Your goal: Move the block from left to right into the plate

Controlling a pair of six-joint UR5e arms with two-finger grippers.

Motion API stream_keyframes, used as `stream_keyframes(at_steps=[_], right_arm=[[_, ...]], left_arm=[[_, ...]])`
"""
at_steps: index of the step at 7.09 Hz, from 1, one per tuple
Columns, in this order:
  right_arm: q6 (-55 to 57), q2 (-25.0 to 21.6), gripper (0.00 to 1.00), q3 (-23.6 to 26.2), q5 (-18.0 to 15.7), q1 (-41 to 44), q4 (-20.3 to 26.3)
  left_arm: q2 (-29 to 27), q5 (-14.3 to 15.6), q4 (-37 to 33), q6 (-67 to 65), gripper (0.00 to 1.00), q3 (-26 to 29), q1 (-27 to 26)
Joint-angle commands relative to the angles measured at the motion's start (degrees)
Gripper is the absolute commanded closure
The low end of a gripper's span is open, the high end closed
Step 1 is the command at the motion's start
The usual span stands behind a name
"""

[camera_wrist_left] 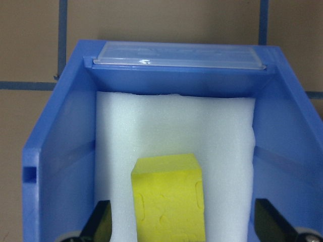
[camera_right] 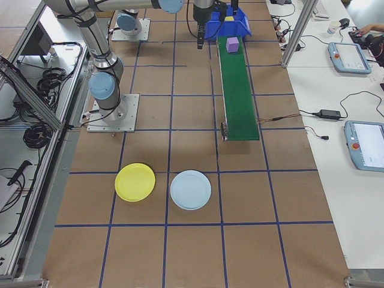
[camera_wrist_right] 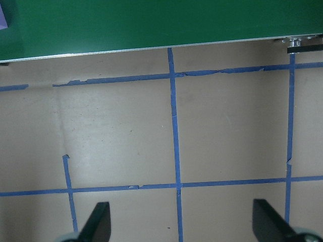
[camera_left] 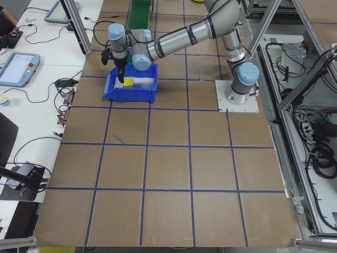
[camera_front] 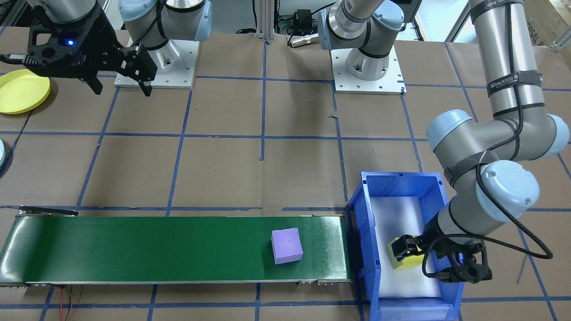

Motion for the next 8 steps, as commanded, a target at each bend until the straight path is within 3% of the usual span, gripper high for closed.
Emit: stream_keyframes(at_steps=[1,3,5,8], right_arm=[[0.01,0.01,0.00,-0.02,0.04,0.00,-0.14],[0.02,0.01,0.00,0.07,0.04,0.00,-0.14],[0.10,0.01,0.00,0.07,0.04,0.00,-0.14],[0.02,0.10,0.00,0.07,0.12,0.00,-0.31]], left_arm=[[-2.28,0.01,1.62,-0.16,0.00,-1.77,0.05],[-3.16,-0.43,5.02,-0.17,0.02,-4.66,0.05],[-2.03,-0.25,6.89,1.32,0.64,-4.87,0.05],[8.58,-1.21,1.56,1.24,0.67,-1.96,-0.38]])
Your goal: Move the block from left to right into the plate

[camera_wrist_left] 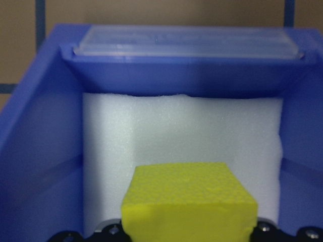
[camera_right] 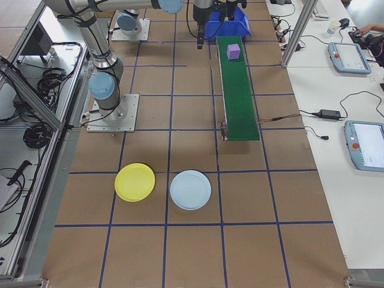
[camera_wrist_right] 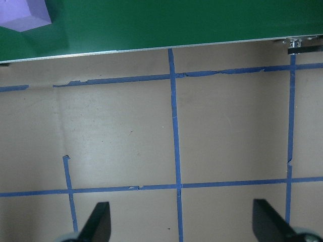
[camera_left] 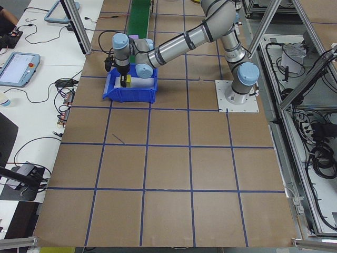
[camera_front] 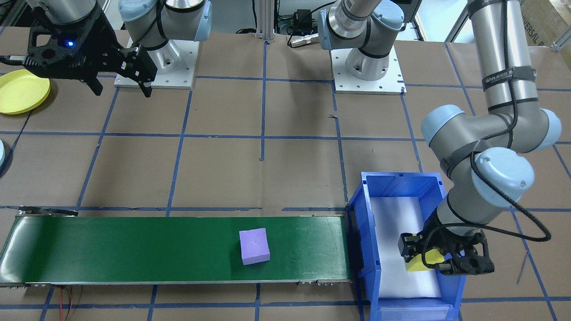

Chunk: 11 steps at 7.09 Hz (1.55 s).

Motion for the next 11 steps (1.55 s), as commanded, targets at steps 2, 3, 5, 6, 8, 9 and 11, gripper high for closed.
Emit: stream_keyframes(at_steps=[2,3,5,6,8,9,11], right_arm=[[-0.09,0.07,0.00,-0.09,0.03,-0.09,-0.07],[-0.18,0.15,0.00,-0.52,0.81,-0.96,-0.60],[-1.40,0.33,0.00,-1.92,1.34,-7.01,-0.60],[-4.20,0.94,0.00,-2.80,4.13,-9.82,-0.60],[-10.52,5.75,0.00,-3.51,5.04,-17.80,-7.04],[-11.42,11.09,0.00,-5.78,5.73,-20.37,-10.15],[-13.28,17.27,0.00,-9.04,8.03,-20.57,-12.63]], left_arm=[[8.61,-3.65,-3.48,-2.03,0.62,1.03,-5.01],[8.19,-3.39,-3.48,-8.05,0.62,0.95,-8.43],[3.28,-3.82,-2.34,-12.41,0.62,0.25,-11.70],[2.48,-3.82,-2.34,-14.86,0.62,-0.19,-13.89],[-0.94,-3.82,-1.46,-18.31,0.62,-0.37,-16.45],[-3.22,-3.91,0.72,-18.22,0.62,-0.46,-16.55],[-5.00,-3.65,2.50,-17.96,0.40,-0.81,-16.55]])
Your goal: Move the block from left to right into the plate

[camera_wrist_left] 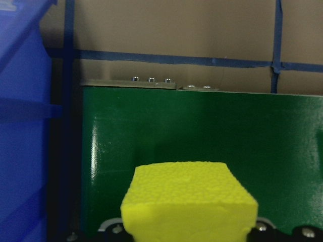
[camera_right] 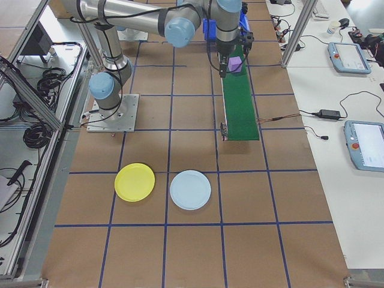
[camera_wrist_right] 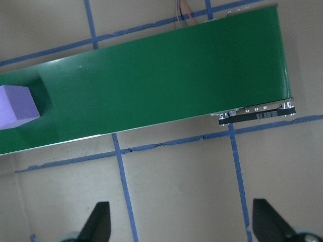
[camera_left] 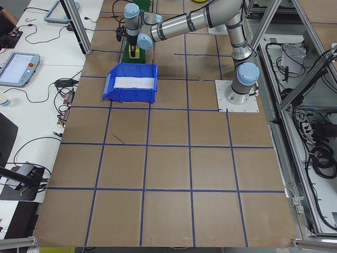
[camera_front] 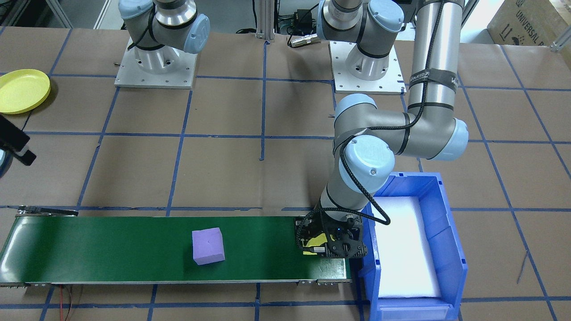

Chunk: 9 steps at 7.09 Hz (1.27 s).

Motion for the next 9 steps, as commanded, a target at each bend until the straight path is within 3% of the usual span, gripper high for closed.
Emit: stream_keyframes(at_steps=[1,2,3,4,6,8,9], right_arm=[[-1.46,5.15,0.00,-1.80,0.97,-1.04,-5.25],[-3.81,7.25,0.00,-2.06,3.49,-2.96,-5.89],[-7.75,8.40,0.00,-1.28,5.17,-4.72,-5.81],[-8.22,9.55,0.00,-1.10,5.36,-4.82,-5.98],[-12.58,11.40,0.00,0.65,5.89,-4.82,-9.75],[-18.66,11.49,0.00,4.77,14.10,-4.82,-10.81],[-20.51,11.49,0.00,5.14,16.16,-4.82,-13.25]], left_arm=[[-1.42,0.71,1.78,0.08,0.04,0.06,-0.09],[1.10,0.89,1.62,0.34,0.00,1.10,-0.09],[5.30,4.37,-0.04,0.43,0.00,1.29,-0.09],[10.48,5.97,-6.84,0.34,0.00,1.81,0.09],[18.49,6.08,-20.91,0.43,0.00,2.96,2.36],[23.43,5.99,-31.38,0.52,0.00,2.78,6.23],[24.58,5.99,-34.13,0.43,0.00,1.57,6.76]])
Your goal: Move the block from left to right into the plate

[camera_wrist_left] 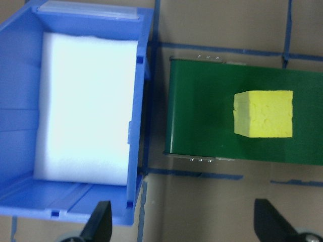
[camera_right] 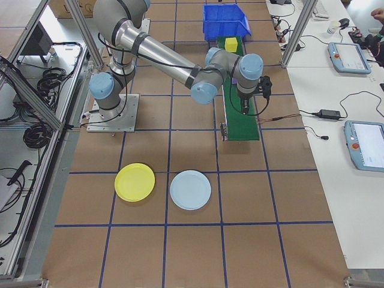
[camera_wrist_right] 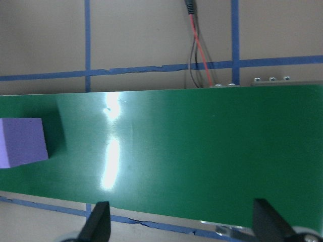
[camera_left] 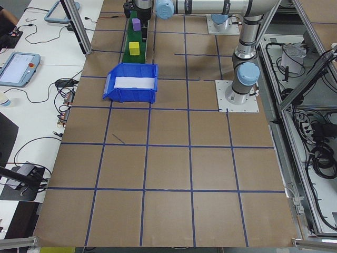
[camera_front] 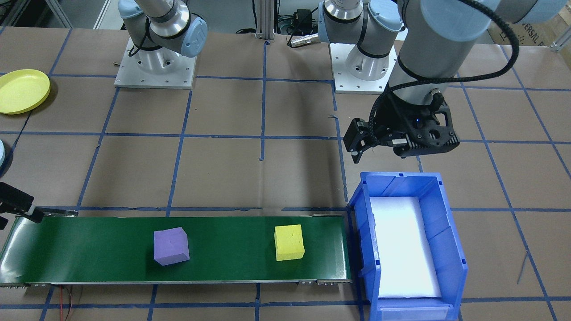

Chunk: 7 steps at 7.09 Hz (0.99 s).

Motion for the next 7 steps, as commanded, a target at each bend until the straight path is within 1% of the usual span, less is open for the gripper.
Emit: stream_keyframes(at_steps=[1,2,3,6,7], right_arm=[[-4.88,0.15,0.00,1.90,3.70,0.00,-2.23],[-4.99,0.15,0.00,2.95,6.31,0.00,-2.58],[-5.60,0.15,0.00,3.40,8.43,0.00,-3.54],[-5.78,-0.03,0.00,4.28,8.80,0.08,-3.20],[-5.78,-0.03,0.00,5.50,8.97,0.08,-4.42]], left_arm=[[3.03,0.26,-7.16,-0.14,0.00,-1.12,0.85],[4.26,0.35,-8.40,-0.06,0.00,-1.12,1.37],[4.18,0.09,-8.32,-0.06,0.00,-1.03,1.55],[4.18,-0.08,-7.62,-0.06,0.00,-1.30,2.51],[4.18,-0.08,-7.45,-0.06,0.00,-1.30,2.69]])
